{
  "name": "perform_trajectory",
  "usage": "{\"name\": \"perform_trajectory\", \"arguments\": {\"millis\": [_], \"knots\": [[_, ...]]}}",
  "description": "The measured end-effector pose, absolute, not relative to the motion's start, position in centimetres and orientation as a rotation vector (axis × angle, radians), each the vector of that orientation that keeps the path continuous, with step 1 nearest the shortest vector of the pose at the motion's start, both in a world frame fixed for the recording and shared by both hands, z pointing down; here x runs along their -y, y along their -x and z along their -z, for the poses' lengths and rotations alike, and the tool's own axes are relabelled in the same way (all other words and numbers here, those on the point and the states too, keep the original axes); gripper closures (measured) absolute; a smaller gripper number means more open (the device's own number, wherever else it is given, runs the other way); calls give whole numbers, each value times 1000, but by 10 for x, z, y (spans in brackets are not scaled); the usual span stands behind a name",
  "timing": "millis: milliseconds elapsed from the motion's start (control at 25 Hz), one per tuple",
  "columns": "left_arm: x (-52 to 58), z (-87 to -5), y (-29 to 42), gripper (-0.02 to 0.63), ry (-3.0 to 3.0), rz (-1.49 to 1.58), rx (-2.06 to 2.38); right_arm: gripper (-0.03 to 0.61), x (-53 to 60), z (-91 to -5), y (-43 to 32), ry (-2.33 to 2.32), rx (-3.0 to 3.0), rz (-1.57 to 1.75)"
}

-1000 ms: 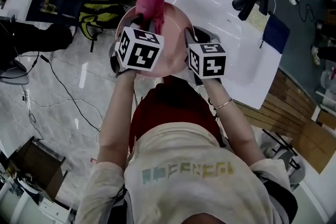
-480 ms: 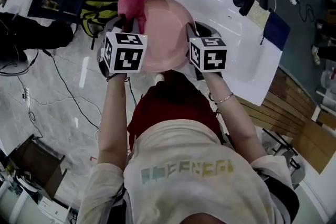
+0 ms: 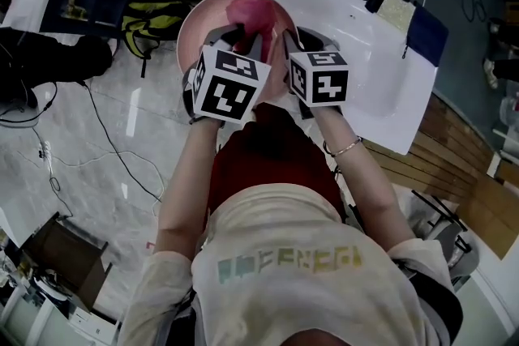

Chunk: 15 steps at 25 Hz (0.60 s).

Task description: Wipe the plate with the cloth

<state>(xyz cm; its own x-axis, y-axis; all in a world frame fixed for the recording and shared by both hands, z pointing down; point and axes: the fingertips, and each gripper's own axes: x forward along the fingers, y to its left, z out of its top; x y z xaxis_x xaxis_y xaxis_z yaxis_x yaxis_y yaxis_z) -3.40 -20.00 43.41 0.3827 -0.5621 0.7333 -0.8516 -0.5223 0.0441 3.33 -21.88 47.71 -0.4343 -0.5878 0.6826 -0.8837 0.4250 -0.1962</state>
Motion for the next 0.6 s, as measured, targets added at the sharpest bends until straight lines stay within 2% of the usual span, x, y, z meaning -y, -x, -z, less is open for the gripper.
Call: {"name": "perform_trajectory", "arguments": {"millis": [240, 600], "knots": [[197, -453, 4, 546, -2235, -976, 1100, 502, 219, -478, -35, -1250, 2158, -758], [195, -465, 22, 546, -2200, -1079, 1132, 502, 219, -481, -35, -1241, 2149, -731]]}}
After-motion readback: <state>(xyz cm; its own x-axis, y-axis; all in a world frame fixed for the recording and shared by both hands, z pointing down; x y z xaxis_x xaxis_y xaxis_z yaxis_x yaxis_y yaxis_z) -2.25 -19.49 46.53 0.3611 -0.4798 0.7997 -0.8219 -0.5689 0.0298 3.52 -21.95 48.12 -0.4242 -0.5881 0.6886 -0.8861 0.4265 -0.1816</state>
